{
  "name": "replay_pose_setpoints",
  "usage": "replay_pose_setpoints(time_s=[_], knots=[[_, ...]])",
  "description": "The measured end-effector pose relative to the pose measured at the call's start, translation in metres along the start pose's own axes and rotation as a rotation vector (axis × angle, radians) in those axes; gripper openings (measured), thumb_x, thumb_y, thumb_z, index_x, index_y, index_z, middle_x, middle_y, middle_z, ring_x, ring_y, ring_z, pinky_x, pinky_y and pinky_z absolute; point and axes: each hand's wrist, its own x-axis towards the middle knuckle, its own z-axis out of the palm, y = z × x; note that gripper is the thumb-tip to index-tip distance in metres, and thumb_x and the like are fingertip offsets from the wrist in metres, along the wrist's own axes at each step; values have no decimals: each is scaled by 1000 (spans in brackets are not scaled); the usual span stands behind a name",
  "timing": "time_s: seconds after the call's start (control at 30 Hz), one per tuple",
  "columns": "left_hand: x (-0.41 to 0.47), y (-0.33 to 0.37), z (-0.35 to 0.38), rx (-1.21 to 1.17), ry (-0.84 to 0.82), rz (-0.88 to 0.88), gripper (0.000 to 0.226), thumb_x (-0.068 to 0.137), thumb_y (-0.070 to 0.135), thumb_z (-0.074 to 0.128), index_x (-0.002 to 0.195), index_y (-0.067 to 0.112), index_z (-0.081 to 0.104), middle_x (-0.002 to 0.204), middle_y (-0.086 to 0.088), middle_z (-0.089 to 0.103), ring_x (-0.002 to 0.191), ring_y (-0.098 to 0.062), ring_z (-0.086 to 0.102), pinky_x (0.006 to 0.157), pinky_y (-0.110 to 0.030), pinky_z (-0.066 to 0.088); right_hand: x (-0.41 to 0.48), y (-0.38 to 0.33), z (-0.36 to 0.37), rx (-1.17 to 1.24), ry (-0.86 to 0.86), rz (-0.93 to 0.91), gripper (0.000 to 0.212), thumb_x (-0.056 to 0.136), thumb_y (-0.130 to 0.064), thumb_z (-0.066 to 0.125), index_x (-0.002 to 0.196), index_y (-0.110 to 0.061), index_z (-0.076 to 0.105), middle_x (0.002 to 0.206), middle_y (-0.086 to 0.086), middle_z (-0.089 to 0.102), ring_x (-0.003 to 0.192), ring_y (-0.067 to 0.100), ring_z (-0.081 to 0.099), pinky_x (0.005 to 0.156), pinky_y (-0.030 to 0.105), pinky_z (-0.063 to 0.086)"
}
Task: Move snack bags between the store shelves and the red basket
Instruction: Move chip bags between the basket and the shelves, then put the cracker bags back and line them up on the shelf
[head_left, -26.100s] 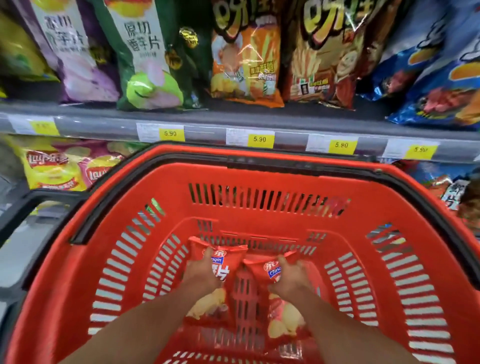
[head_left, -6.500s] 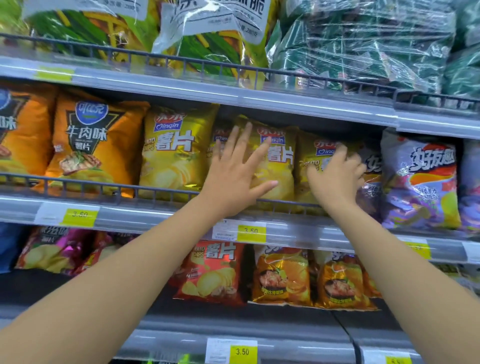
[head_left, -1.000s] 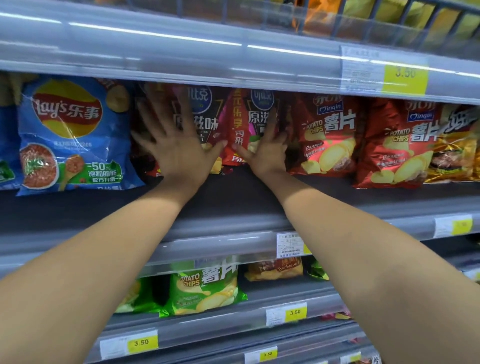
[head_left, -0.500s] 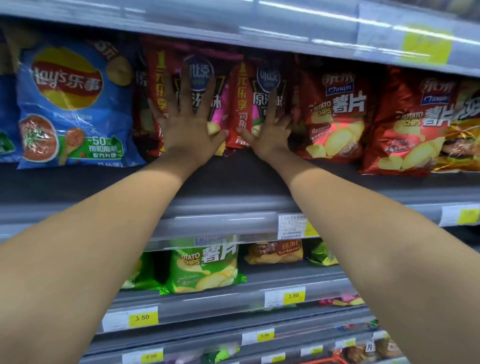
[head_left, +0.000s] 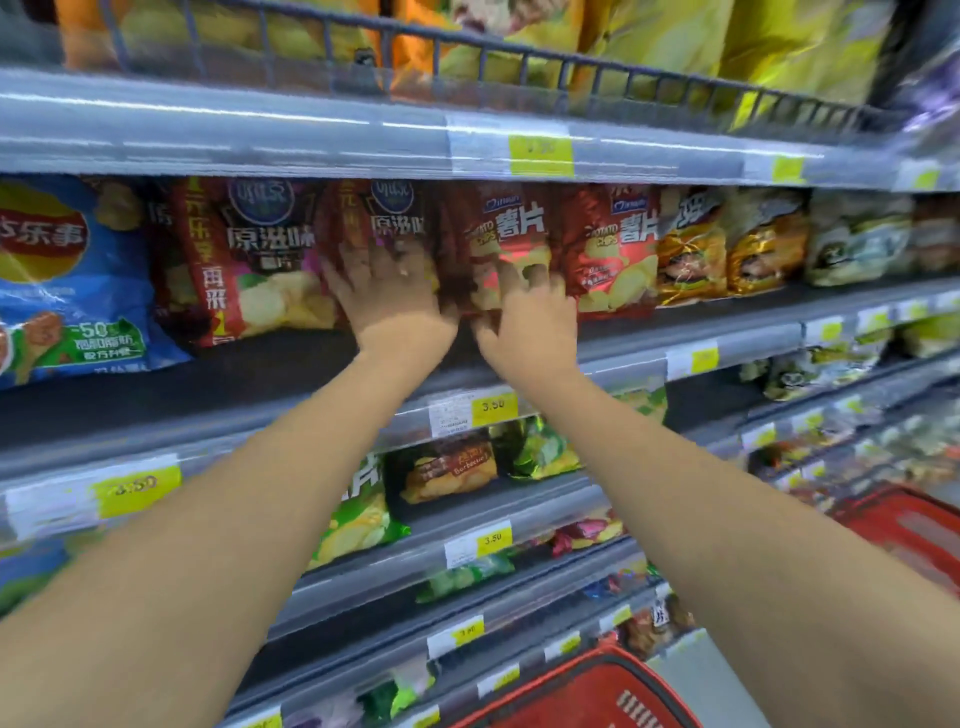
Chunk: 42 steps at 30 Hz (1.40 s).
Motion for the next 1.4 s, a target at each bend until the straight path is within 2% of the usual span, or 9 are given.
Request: replay_pose_setpoints(time_s=[0.13,0.23,0.37,0.53,0.77,0.9,1.07,1.2,1.4], knots=[[-49,63,3,-55,28,159,80,85,56,52,148,15,27,146,-25,35,136,-46,27,112,-61,16,-53,71,-26,-42,37,180,61,85,-33,55,141,-16,38,127,19,46,113,36,42,88,44,36],[-96,120,12,-120,-8,320,75,88,55,50,149,18,27,151,-20,29,141,-41,20,115,-58,12,-96,130,-45,-143,-7,296,60,90,-34,52,143,-15,33,134,20,41,119,38,40,92,48,37],[-179,194,46,-162,-123,508,69,90,53,47,148,19,30,155,-18,23,144,-38,14,115,-56,8,-176,212,-64,-195,-114,450,61,93,-35,51,145,-15,28,140,23,34,125,40,35,98,50,34],[-287,276,80,-147,-265,645,58,83,48,55,131,15,49,141,-20,42,135,-41,31,111,-56,21,-296,312,-79,-229,-234,709,59,84,-30,58,137,-12,38,129,24,43,116,39,41,92,48,37],[-418,371,115,-117,-465,860,66,83,50,56,138,18,40,146,-19,36,138,-37,26,113,-52,19,-457,412,-106,-265,-448,994,61,84,-39,59,137,-17,37,128,19,43,116,37,42,92,44,39],[-475,410,132,-105,-557,940,69,81,50,57,140,19,40,146,-18,36,139,-35,24,113,-51,17,-522,446,-119,-258,-514,1120,58,85,-36,57,136,-17,37,129,20,41,117,36,40,91,42,38],[-509,457,150,-129,-624,1039,68,84,48,55,143,19,36,147,-19,33,139,-34,23,113,-49,16,-566,484,-122,-279,-604,1214,58,87,-37,54,137,-17,32,130,20,40,116,36,41,90,41,37],[-512,502,177,-114,-666,1138,72,85,56,51,146,22,31,148,-19,31,140,-37,21,113,-52,16,-569,526,-112,-304,-661,1192,59,88,-40,52,138,-16,31,128,20,42,112,35,42,89,41,38],[-484,589,227,-99,-671,1271,79,89,63,42,153,26,14,159,-19,10,145,-41,4,115,-57,2,-533,611,-87,-343,-687,1155,66,90,-52,47,144,-22,24,132,17,39,115,33,40,90,41,36]])
